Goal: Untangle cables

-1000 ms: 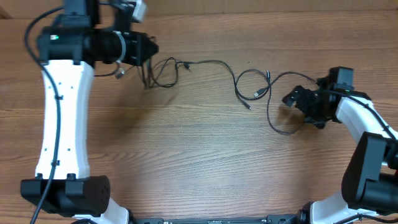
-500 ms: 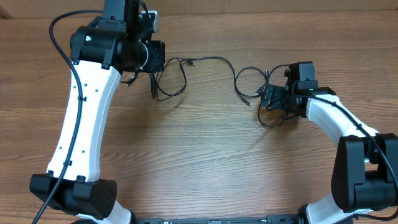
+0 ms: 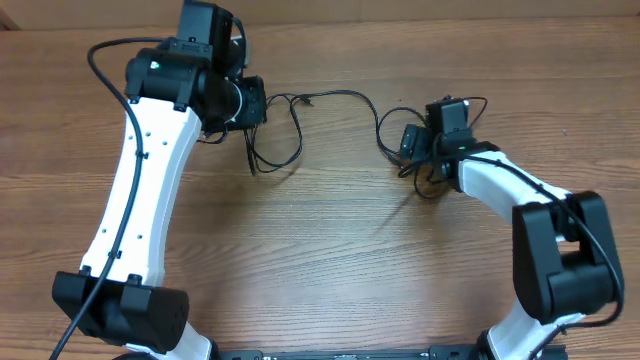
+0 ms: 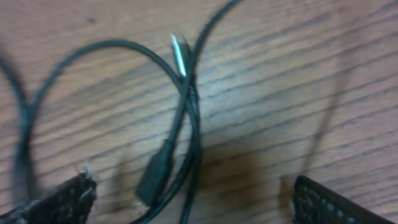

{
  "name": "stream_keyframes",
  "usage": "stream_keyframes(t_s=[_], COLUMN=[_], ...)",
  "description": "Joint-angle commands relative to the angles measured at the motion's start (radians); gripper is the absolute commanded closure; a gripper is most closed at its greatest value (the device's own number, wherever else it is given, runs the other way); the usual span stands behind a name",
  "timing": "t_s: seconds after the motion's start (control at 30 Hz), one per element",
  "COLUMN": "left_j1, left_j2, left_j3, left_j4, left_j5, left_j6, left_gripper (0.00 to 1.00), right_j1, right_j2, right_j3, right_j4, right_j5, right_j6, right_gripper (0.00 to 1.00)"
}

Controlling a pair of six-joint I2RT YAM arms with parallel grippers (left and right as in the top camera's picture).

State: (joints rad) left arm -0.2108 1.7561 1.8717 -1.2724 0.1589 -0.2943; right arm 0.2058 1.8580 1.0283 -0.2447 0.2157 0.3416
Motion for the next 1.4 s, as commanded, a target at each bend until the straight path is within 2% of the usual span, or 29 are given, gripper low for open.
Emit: stream_keyframes(t_s=[0.0,0.03,0.07,0.1,0.13,0.17,0.43,0.57,0.7,0.87,1.07,1.37], left_j1=[-0.013,-0.013,-0.012,-0.012,-0.012,-0.012,-0.014,-0.009,0.025,0.117,0.223,0.239], left_j2=[-0.002,-0.002,-0.002,-0.002,-0.002,-0.002,0.005,0.006,0.006,0.006,0.006,0.006], left_j3=[-0.007,-0.007,-0.008,-0.008,-0.008,-0.008,-0.036,-0.106,-0.222,-0.394,-0.564,-0.62], left_j4=[-0.003,-0.003,-0.003,-0.003,-0.002,-0.002,-0.011,-0.031,-0.055,-0.029,0.067,0.098], left_j5=[-0.01,-0.011,-0.013,-0.013,-0.014,-0.019,-0.116,-0.289,-0.455,-0.483,-0.468,-0.378], left_j6=[-0.021,-0.021,-0.021,-0.02,-0.02,-0.02,-0.022,-0.088,-0.172,-0.227,-0.238,-0.236], left_gripper=[0.96,0.96,0.96,0.96,0.96,0.96,0.96,0.96,0.96,0.96,0.96,0.96], right_j1=[-0.004,-0.004,-0.005,-0.005,-0.005,-0.006,-0.077,-0.153,-0.273,-0.449,-0.6,-0.742], right_j2=[0.007,0.006,0.006,0.006,0.005,0.003,-0.129,-0.228,-0.315,-0.396,-0.394,-0.312], right_j3=[0.016,0.019,0.027,0.033,0.044,0.062,0.357,0.518,0.627,0.656,0.656,0.656], right_j4=[0.004,-0.011,-0.048,-0.068,-0.105,-0.144,-0.541,-0.686,-0.754,-0.743,-0.681,-0.375], right_j5=[0.072,0.072,0.072,0.072,0.073,0.077,0.182,0.251,0.266,0.261,0.254,0.229], right_j6=[0.007,0.011,0.011,0.01,0.01,0.011,0.009,0.01,0.011,0.01,-0.003,-0.194], right_gripper=[0.1,0.18,0.41,0.54,0.85,0.96,0.96,0.96,0.96,0.96,0.96,0.96])
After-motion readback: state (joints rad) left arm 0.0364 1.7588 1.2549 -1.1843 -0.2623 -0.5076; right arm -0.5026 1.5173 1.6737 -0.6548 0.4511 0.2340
